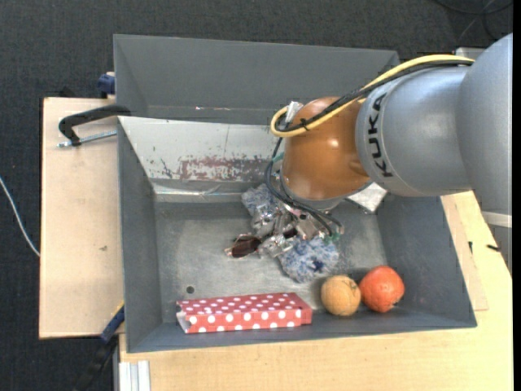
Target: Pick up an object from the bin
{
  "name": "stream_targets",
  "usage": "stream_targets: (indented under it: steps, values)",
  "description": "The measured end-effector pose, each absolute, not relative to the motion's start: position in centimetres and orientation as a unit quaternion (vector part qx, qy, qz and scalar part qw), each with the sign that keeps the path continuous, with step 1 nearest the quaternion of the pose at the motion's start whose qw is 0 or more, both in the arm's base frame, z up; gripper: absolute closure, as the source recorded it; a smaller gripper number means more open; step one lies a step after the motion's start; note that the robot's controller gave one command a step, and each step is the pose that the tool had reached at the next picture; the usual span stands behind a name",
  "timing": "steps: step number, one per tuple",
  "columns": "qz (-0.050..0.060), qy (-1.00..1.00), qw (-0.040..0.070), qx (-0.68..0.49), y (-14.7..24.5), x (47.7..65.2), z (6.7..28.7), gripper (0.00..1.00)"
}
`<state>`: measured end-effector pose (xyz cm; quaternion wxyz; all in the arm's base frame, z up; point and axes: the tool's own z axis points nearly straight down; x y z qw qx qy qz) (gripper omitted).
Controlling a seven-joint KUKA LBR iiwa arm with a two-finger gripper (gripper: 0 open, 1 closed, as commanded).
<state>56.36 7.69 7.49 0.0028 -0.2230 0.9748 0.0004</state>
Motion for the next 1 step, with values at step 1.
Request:
stream_targets:
  steps: [1]
  values:
    - [0.001,0.958,0.003,-0.287,10.29,54.14,20.67,1.00]
